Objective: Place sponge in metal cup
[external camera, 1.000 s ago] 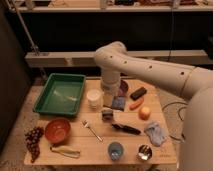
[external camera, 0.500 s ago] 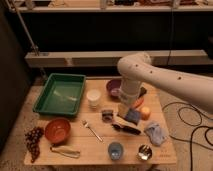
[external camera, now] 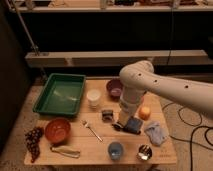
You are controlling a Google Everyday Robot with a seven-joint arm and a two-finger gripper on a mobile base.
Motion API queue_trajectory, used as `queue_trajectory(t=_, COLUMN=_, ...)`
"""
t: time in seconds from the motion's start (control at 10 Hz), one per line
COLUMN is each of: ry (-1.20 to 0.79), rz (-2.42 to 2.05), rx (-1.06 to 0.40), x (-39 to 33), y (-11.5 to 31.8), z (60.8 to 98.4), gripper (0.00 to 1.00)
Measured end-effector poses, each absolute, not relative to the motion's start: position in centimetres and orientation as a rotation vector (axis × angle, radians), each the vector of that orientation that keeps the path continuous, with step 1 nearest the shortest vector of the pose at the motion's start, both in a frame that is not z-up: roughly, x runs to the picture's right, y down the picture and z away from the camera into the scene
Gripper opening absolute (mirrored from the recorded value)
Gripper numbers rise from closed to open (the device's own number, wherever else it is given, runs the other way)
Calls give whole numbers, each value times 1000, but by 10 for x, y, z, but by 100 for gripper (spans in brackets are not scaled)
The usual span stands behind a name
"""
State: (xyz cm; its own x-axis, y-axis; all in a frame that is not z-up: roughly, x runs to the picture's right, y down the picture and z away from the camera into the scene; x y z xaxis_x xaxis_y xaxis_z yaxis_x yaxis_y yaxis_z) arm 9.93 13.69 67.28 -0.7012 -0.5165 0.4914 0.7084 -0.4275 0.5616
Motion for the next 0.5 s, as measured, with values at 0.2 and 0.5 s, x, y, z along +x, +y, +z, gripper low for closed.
queue_trajectory(t=0.2, ry=-1031, rz=-2125, rx=-328, x=100, y=141, z=674, gripper=0)
queue_trajectory(t=0.5, ry=-1089, rz=-2032, rx=-389, x=104, y=178, z=667, gripper=0)
